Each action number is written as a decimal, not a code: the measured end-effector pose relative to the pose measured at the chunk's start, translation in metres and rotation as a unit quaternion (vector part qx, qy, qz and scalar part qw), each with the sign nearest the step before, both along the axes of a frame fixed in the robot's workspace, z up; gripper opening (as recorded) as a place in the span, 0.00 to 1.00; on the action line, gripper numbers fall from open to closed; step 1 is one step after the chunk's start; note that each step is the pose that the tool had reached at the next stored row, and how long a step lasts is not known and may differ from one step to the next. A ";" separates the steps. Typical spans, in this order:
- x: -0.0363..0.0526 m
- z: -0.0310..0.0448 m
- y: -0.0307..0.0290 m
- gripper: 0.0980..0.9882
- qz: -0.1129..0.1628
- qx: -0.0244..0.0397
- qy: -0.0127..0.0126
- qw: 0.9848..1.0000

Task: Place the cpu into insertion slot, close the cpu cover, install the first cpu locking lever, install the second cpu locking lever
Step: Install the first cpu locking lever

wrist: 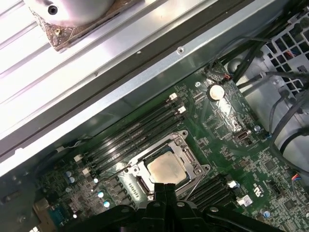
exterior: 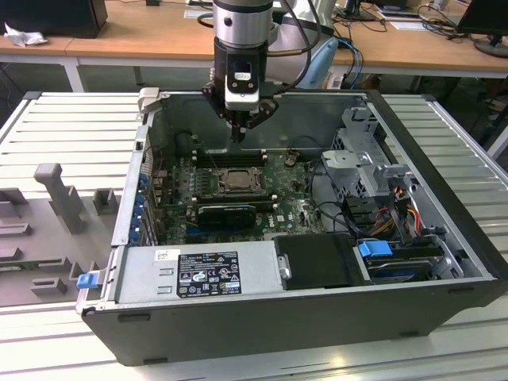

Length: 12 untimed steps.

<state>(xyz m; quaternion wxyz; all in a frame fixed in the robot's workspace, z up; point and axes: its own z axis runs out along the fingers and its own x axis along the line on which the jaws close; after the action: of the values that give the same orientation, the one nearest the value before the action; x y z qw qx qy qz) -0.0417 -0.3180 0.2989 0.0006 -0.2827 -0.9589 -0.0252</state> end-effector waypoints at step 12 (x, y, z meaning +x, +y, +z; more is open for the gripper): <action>0.0000 0.0000 0.0000 0.01 0.042 0.000 0.000 0.999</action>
<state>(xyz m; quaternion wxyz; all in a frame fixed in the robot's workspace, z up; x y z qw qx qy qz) -0.0417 -0.3180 0.2989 0.0017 -0.2421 -0.9699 -0.0252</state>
